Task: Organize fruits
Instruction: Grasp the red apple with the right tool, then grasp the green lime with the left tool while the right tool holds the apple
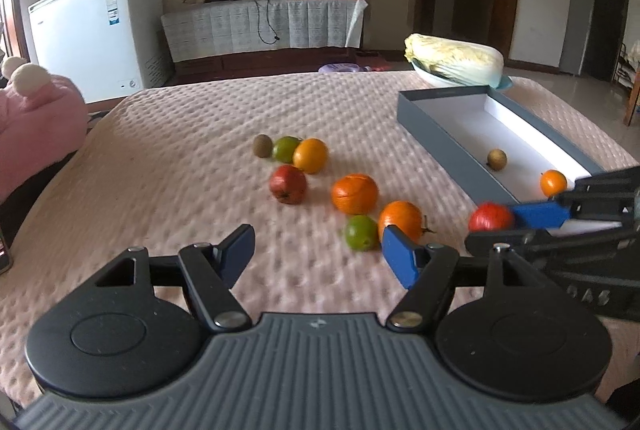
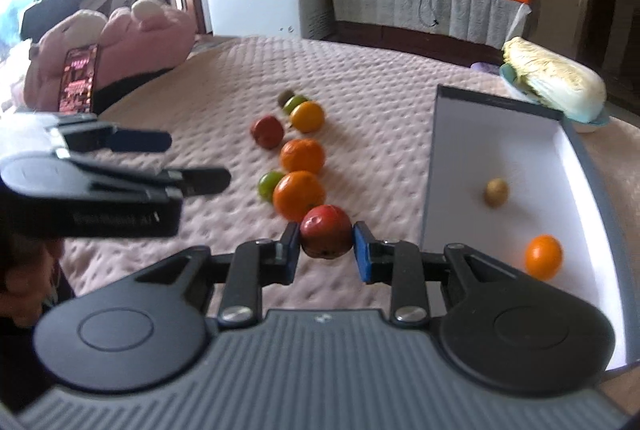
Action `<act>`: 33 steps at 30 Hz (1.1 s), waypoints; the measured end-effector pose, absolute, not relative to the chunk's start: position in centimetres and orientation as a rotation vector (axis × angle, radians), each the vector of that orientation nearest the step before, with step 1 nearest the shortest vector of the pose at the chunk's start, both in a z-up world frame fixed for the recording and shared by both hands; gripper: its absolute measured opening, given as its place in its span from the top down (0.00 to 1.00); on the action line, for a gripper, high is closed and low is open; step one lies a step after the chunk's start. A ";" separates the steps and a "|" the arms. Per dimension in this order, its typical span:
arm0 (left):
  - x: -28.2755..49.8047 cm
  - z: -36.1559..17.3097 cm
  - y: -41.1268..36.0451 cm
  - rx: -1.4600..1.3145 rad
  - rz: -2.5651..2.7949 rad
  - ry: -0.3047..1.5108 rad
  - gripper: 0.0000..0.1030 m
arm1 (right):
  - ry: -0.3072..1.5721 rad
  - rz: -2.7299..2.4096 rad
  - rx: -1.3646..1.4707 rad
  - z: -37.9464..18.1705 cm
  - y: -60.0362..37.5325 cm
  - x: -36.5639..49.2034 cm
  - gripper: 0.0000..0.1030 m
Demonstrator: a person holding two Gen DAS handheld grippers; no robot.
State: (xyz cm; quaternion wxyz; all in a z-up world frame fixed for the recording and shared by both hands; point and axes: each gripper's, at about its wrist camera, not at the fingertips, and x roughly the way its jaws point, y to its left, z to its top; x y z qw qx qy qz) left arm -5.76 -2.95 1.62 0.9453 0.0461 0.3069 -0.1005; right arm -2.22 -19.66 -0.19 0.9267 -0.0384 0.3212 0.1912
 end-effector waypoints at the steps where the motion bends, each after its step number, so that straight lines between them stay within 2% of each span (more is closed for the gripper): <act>1: -5.7 1.5 -3.3 0.096 -0.207 0.628 0.27 | 0.646 0.388 -0.068 0.1 -19.9 -2.3 0.69; 10: -5.0 0.9 -6.2 0.109 -0.235 0.639 0.27 | 0.553 0.306 0.005 1.7 -22.1 -2.7 0.69; 33: -1.9 0.4 -5.5 -0.038 -0.112 0.666 0.28 | 0.556 0.250 0.073 1.8 -24.4 -2.5 0.69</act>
